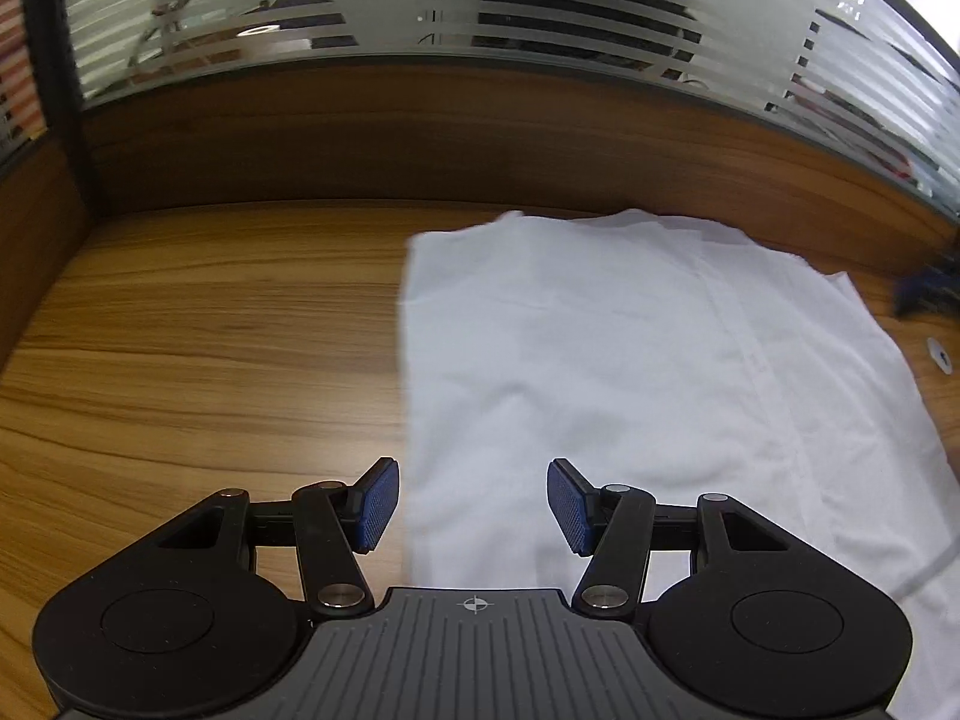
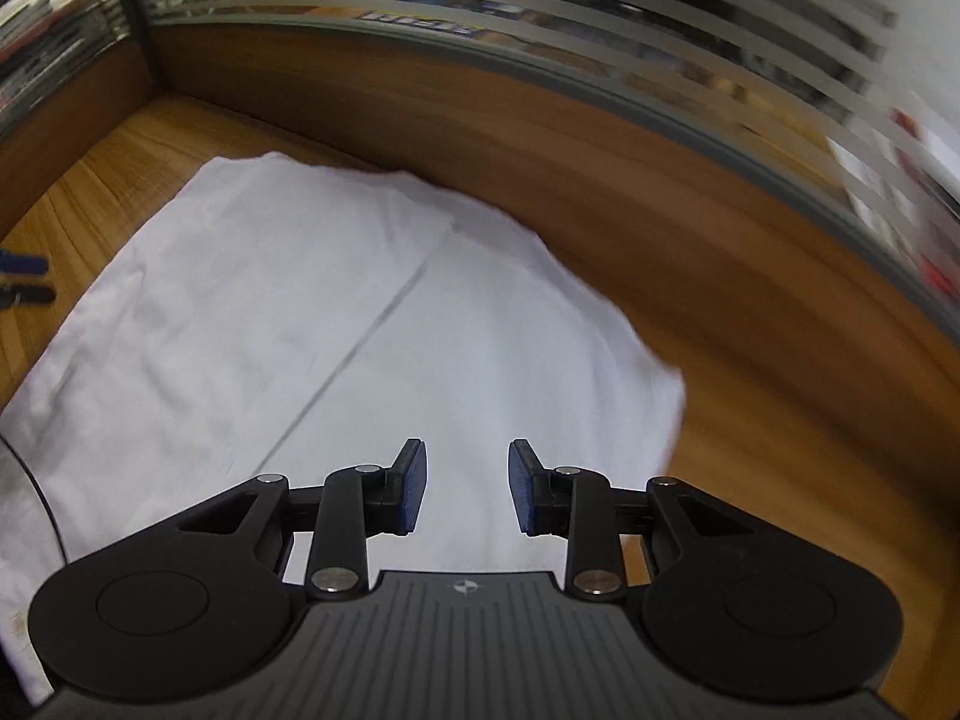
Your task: Fold clothes
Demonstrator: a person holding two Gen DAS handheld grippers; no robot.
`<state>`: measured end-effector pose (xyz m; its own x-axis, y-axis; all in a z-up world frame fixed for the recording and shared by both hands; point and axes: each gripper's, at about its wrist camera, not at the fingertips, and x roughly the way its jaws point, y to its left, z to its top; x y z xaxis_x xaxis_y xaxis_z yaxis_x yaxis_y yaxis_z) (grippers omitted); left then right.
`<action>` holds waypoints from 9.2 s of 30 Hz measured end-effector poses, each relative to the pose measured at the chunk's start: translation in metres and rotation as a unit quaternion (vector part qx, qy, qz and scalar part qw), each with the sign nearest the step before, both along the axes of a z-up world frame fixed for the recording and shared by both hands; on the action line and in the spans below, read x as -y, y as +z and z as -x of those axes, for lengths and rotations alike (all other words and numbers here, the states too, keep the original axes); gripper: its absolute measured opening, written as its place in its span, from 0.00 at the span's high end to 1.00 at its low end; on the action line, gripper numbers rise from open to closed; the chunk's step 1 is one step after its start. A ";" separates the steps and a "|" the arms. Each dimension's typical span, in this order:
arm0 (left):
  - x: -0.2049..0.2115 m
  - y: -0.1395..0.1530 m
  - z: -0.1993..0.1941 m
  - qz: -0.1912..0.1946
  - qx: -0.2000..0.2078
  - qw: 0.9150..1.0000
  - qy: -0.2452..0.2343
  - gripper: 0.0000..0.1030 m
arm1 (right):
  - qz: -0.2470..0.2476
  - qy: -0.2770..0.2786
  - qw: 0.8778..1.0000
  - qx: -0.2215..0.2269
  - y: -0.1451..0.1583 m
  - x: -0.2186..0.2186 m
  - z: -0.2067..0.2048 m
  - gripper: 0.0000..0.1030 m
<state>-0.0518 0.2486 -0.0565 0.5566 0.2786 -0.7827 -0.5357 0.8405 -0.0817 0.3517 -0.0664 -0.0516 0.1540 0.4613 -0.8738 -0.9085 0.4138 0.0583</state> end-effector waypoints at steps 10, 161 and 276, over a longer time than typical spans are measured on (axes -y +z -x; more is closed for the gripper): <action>0.026 -0.028 -0.013 -0.021 -0.004 1.000 0.017 0.44 | 0.025 0.116 0.991 0.055 -0.056 -0.109 -0.069 0.63; 0.020 -0.055 -0.153 -0.064 0.011 0.972 -0.227 0.96 | -0.017 -0.140 0.989 0.044 -0.091 0.009 -0.098 0.93; -0.123 -0.027 -0.083 -0.019 0.098 0.995 -0.013 0.59 | -0.008 -0.231 0.973 -0.022 -0.078 0.109 -0.012 0.68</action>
<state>0.0309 0.3713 -0.0837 0.7046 0.2901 -0.6476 -0.4911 0.8581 -0.1499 0.3634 -0.1750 -0.1299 0.3117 0.3643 -0.8776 -0.6216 0.7767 0.1016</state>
